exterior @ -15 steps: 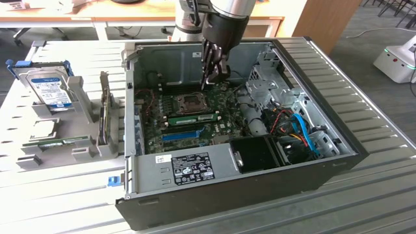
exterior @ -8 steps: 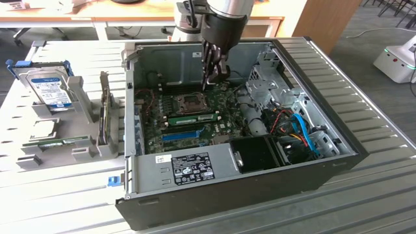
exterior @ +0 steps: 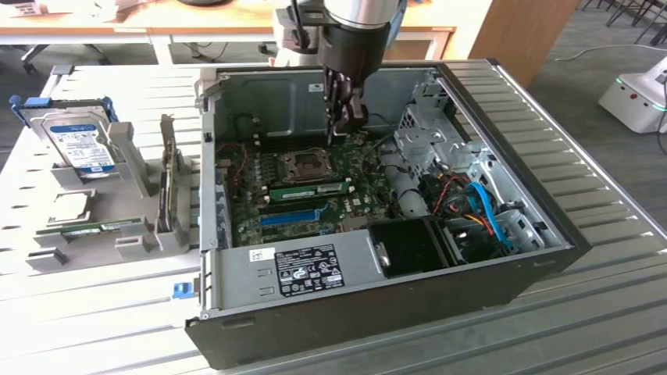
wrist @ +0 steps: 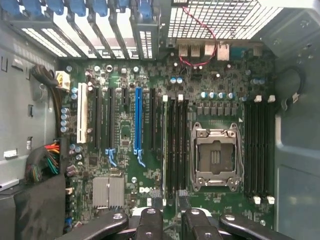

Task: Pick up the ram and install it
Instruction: 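Insert the ram into the slot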

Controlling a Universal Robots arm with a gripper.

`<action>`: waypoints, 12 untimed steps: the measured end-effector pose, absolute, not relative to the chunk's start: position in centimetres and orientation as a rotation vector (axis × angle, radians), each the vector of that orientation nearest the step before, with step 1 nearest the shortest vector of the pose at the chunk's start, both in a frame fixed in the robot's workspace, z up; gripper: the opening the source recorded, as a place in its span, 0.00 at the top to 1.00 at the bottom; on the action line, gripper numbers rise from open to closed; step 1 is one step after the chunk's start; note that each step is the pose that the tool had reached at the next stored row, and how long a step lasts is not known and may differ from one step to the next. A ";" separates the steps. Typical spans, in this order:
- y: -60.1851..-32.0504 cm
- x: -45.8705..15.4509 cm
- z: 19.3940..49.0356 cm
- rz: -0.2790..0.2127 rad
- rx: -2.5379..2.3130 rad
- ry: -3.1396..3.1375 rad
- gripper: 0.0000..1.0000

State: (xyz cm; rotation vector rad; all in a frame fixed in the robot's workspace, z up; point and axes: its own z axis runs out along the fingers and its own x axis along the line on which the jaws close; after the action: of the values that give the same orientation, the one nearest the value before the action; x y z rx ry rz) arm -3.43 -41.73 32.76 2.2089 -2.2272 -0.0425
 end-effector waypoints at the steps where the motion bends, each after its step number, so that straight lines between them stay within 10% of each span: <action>1: -41.7 -3.5 32.8 -0.034 2.213 -2.231 0.75; 12: -41.7 -3.6 32.8 -0.024 2.211 -2.243 0.75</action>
State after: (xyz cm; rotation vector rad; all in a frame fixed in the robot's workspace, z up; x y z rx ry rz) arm -3.63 -41.73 32.76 2.2109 -2.2428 -0.0238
